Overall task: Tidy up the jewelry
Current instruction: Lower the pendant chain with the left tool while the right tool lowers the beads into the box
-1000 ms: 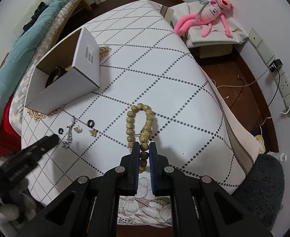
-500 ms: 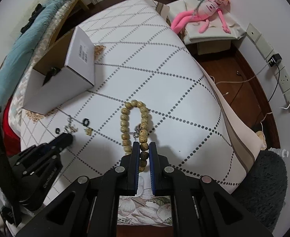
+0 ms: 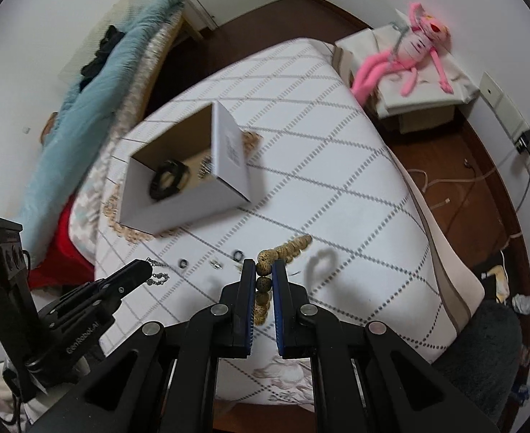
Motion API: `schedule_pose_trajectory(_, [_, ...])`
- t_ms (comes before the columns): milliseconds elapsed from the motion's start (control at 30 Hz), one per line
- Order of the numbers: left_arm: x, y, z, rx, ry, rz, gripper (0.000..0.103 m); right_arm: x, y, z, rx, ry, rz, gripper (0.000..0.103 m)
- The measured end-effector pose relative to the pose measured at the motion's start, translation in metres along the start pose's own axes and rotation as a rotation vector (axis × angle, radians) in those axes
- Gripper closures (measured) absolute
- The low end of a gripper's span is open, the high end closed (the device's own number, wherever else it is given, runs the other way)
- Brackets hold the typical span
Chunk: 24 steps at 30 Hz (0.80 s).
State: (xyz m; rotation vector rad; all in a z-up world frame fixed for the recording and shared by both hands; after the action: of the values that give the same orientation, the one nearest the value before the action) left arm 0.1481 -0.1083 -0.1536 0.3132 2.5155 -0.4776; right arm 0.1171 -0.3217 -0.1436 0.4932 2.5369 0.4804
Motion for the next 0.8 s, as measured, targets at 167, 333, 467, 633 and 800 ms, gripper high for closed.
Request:
schedule_pose_trajectory(167, [-0.029, 0.006, -0.023, 0.030, -0.051, -0.028, 0.101, -0.021, 0.019, -0.008, -0.048, -0.028, -0.021, 0.094])
schedule_pose_trajectory(333, [-0.065, 0.019, -0.034, 0.021, -0.098, -0.036, 0.101, -0.056, 0.047, -0.011, -0.095, -0.072, -0.059, 0.094])
schedule_pose_trajectory(467, [-0.089, 0.038, -0.023, -0.004, -0.090, -0.046, 0.101, -0.085, 0.073, 0.002, -0.119, -0.079, -0.089, 0.094])
schedule_pose_trajectory(633, [-0.102, 0.062, 0.004, -0.017, -0.036, -0.081, 0.101, -0.101, 0.098, 0.045, -0.131, -0.014, -0.108, 0.094])
schedule_pose_trajectory(800, [-0.105, 0.076, 0.029, -0.057, 0.041, -0.108, 0.099, -0.099, 0.105, 0.089, -0.123, 0.070, -0.116, 0.094])
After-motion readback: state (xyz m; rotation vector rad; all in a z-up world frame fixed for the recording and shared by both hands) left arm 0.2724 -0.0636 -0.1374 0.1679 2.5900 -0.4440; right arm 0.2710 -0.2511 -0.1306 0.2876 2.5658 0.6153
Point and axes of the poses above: each gripper's, at about its wrist camera, not at the fingertips, and z roughly the way its jaws point, y to its left, x to its underside, the point moved 2 cm from there along z, roughly the way its jaws point, and after that the axes turned 9 degrees about -y, right-handed, at the moved point
